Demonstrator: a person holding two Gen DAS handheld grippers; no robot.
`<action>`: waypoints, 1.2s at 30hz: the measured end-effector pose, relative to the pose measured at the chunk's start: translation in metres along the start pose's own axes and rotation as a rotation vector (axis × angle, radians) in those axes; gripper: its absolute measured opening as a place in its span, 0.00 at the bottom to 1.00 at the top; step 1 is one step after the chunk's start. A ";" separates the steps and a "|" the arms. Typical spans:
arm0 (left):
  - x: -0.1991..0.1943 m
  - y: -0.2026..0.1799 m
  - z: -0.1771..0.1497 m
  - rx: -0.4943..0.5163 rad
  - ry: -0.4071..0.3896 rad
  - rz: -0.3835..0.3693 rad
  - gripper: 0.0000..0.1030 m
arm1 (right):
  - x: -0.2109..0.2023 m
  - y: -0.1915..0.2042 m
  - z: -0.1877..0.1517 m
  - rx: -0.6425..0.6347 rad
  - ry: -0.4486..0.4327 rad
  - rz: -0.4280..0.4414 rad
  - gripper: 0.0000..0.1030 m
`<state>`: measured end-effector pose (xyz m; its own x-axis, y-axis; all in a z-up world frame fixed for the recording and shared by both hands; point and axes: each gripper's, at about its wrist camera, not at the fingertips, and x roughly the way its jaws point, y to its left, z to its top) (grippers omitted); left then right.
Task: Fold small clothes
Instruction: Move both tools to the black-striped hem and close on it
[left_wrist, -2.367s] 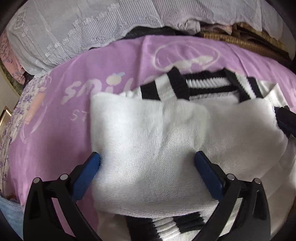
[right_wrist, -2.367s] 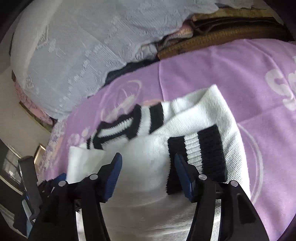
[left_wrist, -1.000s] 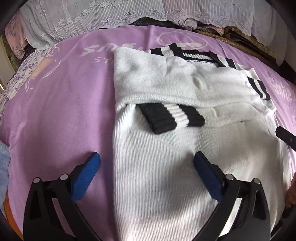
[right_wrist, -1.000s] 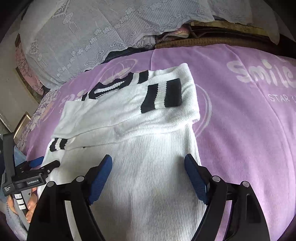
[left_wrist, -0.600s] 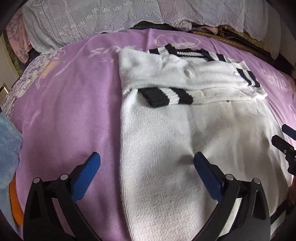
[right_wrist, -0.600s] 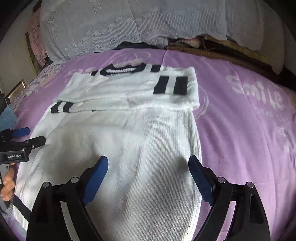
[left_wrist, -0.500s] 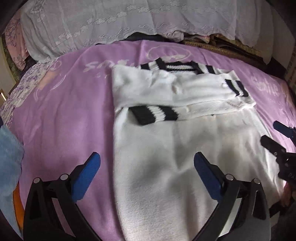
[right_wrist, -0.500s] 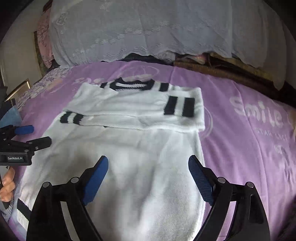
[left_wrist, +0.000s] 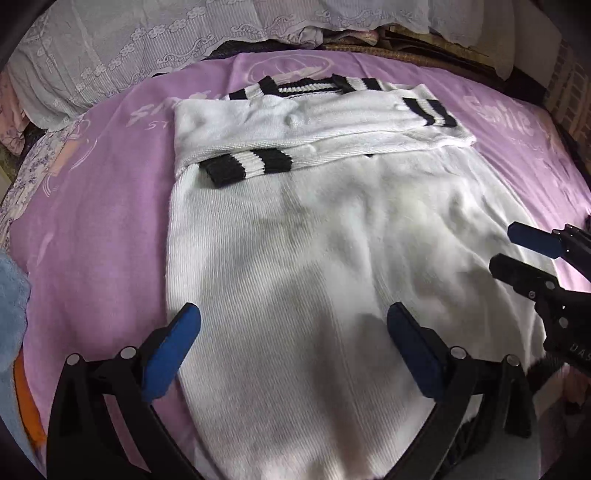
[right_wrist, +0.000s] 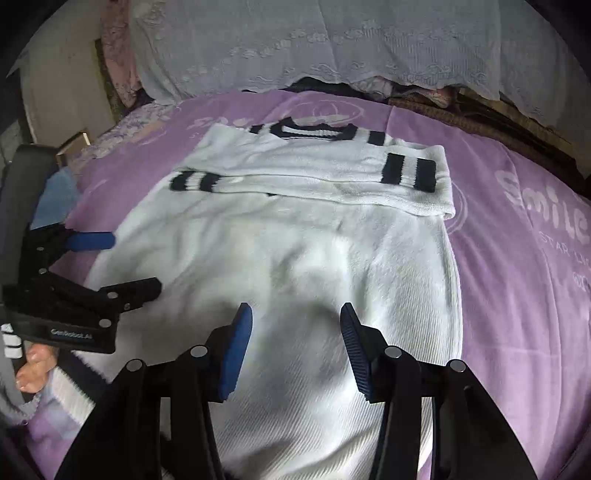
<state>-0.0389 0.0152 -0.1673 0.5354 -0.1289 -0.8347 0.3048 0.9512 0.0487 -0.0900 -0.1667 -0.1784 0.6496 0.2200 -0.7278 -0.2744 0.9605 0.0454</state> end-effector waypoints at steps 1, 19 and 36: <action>-0.005 -0.004 -0.007 0.022 -0.006 -0.006 0.96 | -0.007 0.006 -0.008 -0.024 0.005 0.010 0.48; -0.036 0.024 -0.086 -0.059 0.054 -0.133 0.96 | -0.047 -0.005 -0.078 0.016 0.044 0.098 0.75; -0.044 0.059 -0.106 -0.169 0.071 -0.318 0.96 | -0.070 -0.072 -0.111 0.389 -0.012 0.197 0.73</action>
<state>-0.1280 0.1070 -0.1857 0.3772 -0.4120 -0.8294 0.3100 0.9001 -0.3061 -0.1947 -0.2698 -0.2071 0.6200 0.4056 -0.6716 -0.1078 0.8919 0.4391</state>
